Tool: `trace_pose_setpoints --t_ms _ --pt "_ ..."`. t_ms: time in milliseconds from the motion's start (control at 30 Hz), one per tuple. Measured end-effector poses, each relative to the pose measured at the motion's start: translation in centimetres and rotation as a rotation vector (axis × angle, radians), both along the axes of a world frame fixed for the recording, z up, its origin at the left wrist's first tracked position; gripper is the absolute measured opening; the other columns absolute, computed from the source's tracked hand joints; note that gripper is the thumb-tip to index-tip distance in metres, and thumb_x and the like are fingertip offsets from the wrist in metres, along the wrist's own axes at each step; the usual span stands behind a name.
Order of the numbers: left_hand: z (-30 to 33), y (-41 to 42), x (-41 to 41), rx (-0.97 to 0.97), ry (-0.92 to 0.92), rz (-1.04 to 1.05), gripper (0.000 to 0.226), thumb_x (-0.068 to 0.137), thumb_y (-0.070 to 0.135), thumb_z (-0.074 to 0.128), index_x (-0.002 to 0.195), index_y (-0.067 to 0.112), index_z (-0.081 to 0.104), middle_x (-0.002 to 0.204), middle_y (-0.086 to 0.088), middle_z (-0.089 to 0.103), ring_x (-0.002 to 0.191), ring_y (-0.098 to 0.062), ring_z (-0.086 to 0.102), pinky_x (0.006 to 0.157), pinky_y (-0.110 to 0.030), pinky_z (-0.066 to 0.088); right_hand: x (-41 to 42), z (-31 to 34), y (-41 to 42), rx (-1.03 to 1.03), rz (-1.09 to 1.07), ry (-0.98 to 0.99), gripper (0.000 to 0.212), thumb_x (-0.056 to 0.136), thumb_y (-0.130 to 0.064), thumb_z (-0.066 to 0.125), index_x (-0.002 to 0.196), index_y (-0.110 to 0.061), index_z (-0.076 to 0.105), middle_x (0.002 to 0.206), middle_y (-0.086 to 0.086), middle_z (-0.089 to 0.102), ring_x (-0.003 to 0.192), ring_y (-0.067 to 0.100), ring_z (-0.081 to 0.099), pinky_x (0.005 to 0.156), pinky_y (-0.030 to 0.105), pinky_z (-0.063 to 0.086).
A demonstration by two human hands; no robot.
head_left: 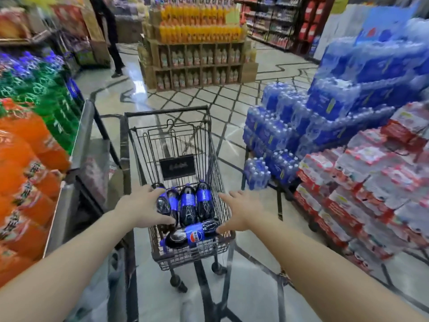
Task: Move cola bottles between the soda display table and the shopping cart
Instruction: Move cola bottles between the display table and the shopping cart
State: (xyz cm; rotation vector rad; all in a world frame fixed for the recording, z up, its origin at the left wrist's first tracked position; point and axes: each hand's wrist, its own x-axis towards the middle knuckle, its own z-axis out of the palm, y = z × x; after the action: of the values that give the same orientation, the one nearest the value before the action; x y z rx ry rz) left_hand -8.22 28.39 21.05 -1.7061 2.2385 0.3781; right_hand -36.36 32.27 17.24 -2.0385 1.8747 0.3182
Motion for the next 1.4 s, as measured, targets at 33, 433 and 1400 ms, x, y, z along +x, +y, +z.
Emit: trace_pose_setpoints --t_ms 33,433,1400 --pt "-0.5 -1.5 -0.3 0.006 0.001 -0.001 0.11 0.077 0.087 0.064 0.165 0.037 0.022 0.161 -0.003 0.035 0.15 -0.027 0.035 0.11 -0.047 0.044 -0.1 -0.6 -1.4 0.01 0.004 0.007 0.119 0.073 -0.075 0.074 0.163 -0.038 0.006 0.171 0.005 0.015 0.157 0.03 0.011 0.123 0.057 0.024" --pt "-9.4 -18.5 -1.3 0.161 0.016 0.019 0.111 0.075 0.087 0.065 0.165 0.038 0.023 0.16 -0.001 0.036 0.15 -0.025 0.034 0.112 -0.05 0.046 -0.2 -8.8 -18.0 0.171 -0.009 -0.018 0.121 0.07 -0.077 0.075 0.164 -0.035 0.01 0.171 0.005 0.017 0.156 0.033 0.015 0.124 0.057 0.024" --pt "-46.0 -16.8 -5.6 0.476 0.362 1.278 0.097 0.072 0.062 0.088 0.149 0.02 0.046 0.15 -0.016 0.044 0.133 -0.035 0.053 0.113 -0.045 0.045 0.6 -42.6 -27.0 0.611 0.21 -0.098 0.116 0.076 -0.071 0.076 0.164 -0.03 0.012 0.172 0.003 0.012 0.156 0.034 0.012 0.126 0.047 0.019"
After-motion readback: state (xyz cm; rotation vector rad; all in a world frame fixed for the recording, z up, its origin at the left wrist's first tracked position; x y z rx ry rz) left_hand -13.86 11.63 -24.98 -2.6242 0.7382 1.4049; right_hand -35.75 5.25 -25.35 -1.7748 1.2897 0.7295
